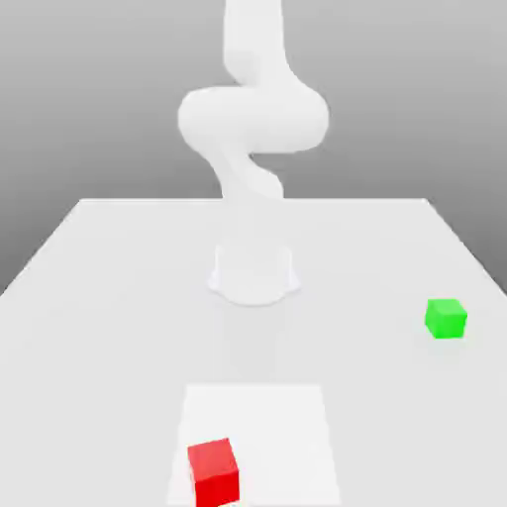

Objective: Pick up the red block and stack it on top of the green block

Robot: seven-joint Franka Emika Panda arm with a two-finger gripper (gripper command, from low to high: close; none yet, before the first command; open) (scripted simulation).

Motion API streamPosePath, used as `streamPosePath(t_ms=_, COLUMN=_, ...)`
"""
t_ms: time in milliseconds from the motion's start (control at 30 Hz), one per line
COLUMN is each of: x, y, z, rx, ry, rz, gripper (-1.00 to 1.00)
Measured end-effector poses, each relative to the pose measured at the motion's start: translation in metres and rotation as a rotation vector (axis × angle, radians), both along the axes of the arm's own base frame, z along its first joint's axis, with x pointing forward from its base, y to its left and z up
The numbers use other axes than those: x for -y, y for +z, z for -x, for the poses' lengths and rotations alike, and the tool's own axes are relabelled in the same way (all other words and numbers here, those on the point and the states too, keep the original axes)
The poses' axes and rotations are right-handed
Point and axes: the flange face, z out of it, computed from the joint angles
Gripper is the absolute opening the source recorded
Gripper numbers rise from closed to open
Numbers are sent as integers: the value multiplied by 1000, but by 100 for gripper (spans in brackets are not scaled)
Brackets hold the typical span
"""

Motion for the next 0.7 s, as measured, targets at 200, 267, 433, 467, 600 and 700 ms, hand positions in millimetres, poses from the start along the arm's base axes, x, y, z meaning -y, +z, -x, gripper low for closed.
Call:
streamPosePath(t_ms=200, x=10, y=-102, z=-68, rx=-174, ry=75, rz=7, gripper=0)
streamPosePath(t_ms=267, x=12, y=-138, z=-84, rx=-230, ry=98, rz=12, gripper=0)
streamPosePath(t_ms=433, x=18, y=-232, z=-111, rx=-369, ry=149, rz=31, gripper=0)
streamPosePath(t_ms=467, x=19, y=-251, z=-115, rx=-397, ry=159, rz=36, gripper=0)
streamPosePath(t_ms=600, x=25, y=-327, z=-120, rx=-508, ry=196, rz=60, gripper=0)
streamPosePath(t_ms=700, x=30, y=-382, z=-116, rx=-591, ry=221, rz=82, gripper=0)
